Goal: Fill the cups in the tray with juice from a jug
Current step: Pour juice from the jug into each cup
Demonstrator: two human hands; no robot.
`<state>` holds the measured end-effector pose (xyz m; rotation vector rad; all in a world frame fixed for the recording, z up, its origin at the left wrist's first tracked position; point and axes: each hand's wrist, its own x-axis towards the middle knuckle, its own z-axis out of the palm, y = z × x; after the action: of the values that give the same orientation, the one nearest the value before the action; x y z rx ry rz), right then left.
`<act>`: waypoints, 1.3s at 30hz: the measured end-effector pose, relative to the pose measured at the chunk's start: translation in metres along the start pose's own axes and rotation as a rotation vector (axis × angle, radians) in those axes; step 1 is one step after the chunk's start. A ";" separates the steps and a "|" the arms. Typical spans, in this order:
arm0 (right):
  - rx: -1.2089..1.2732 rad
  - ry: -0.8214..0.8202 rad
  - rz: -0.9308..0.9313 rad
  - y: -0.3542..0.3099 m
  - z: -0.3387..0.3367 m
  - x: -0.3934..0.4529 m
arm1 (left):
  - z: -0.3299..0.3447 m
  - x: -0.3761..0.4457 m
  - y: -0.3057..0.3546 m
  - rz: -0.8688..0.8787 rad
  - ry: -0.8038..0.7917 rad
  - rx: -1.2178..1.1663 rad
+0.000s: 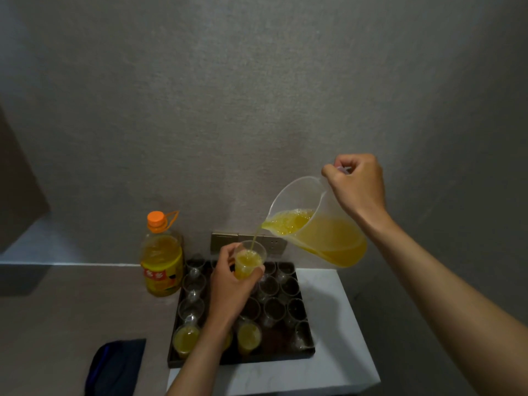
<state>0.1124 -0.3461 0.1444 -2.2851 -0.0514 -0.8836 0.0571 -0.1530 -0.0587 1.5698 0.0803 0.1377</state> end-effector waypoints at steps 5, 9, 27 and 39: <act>0.005 -0.004 -0.003 -0.001 -0.001 0.000 | -0.001 0.000 -0.002 -0.001 -0.001 -0.010; -0.007 -0.005 -0.003 -0.002 -0.001 0.001 | -0.002 -0.001 0.000 -0.001 -0.007 -0.013; -0.018 -0.008 -0.001 -0.001 0.001 0.000 | -0.003 -0.003 0.001 0.007 0.004 -0.016; -0.022 -0.004 -0.005 -0.004 -0.002 -0.002 | -0.001 -0.004 -0.003 0.020 0.012 -0.015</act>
<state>0.1090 -0.3433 0.1468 -2.3079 -0.0499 -0.8861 0.0535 -0.1523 -0.0616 1.5557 0.0724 0.1632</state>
